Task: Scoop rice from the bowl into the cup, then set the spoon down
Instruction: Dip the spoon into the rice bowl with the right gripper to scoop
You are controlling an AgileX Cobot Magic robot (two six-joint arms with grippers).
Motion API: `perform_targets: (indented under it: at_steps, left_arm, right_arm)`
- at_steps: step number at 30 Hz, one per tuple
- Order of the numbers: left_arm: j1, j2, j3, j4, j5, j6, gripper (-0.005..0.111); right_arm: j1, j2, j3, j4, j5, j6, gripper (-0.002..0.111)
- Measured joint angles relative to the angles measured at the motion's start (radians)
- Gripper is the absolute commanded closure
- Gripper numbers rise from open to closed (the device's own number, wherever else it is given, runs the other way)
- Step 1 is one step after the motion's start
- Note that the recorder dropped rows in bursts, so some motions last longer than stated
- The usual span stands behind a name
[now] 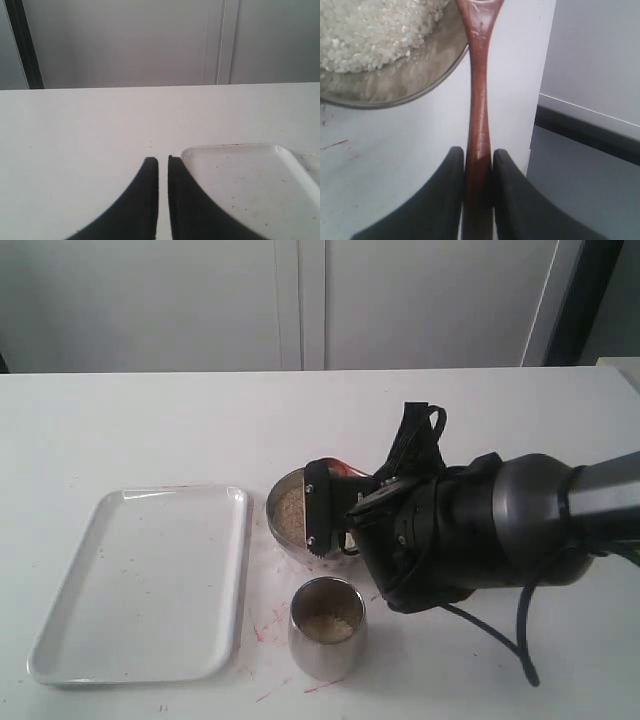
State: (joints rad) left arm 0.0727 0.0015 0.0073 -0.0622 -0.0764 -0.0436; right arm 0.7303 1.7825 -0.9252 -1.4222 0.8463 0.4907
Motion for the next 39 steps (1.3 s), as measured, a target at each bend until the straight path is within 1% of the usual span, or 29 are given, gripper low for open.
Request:
perform_targets:
  at_steps: [26,34,39]
  left_arm:
    - [0.0,0.0,0.0,0.0,0.0,0.0,0.092]
    - [0.0,0.0,0.0,0.0,0.0,0.0,0.092]
    - [0.0,0.0,0.0,0.0,0.0,0.0,0.092]
  right_arm:
    - [-0.004,0.046,0.0,-0.004,-0.019,0.004,0.108]
    - [-0.004,0.046,0.0,0.035,-0.021,-0.008,0.108]
    - [-0.004,0.046,-0.026,0.101,-0.023,-0.056,0.108]
